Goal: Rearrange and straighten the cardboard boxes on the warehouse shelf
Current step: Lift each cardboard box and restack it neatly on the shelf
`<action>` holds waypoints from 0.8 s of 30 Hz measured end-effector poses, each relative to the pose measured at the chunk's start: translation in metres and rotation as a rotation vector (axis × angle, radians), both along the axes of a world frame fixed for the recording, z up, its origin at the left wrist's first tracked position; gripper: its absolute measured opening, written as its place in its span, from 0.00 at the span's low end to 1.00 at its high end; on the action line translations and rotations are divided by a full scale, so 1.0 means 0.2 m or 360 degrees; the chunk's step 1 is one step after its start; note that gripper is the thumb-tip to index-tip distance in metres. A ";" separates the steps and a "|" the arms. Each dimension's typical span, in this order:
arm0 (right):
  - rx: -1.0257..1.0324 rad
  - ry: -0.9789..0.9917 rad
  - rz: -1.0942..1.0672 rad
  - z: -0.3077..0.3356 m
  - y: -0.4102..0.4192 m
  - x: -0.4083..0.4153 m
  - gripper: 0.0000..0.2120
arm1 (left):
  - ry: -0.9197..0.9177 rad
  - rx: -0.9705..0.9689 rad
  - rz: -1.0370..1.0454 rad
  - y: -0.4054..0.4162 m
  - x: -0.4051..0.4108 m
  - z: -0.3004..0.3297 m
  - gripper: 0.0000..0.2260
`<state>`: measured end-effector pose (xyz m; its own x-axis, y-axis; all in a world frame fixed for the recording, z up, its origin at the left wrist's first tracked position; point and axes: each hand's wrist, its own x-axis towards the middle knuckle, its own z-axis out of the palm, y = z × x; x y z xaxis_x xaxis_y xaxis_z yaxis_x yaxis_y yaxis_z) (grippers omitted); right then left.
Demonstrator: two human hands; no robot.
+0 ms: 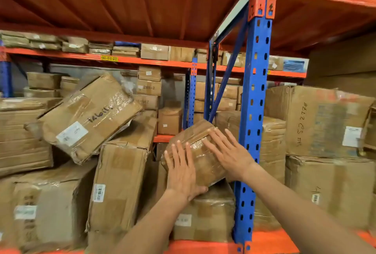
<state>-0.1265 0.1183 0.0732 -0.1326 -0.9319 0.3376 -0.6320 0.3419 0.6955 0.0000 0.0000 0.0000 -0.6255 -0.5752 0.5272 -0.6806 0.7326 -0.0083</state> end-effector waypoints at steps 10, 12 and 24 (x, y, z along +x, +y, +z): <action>0.0031 0.0196 0.0170 -0.04 -0.23 -0.11 0.51 | 0.0157 0.0172 0.0035 -0.16 -0.10 -0.14 0.74; 0.0044 0.0157 0.0154 -0.05 -0.20 -0.12 0.61 | 0.0097 0.0109 0.0005 -0.14 -0.09 -0.14 0.74; -0.0315 -0.0401 0.0060 -0.43 -0.06 -0.18 0.76 | -0.0411 -0.0405 -0.0196 -0.15 -0.04 -0.11 0.69</action>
<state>-0.1624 0.1072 -0.0128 -0.2020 -0.8571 0.4739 -0.7907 0.4283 0.4375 -0.0073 -0.0297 -0.0219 -0.8129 -0.3583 0.4592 -0.5391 0.7613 -0.3602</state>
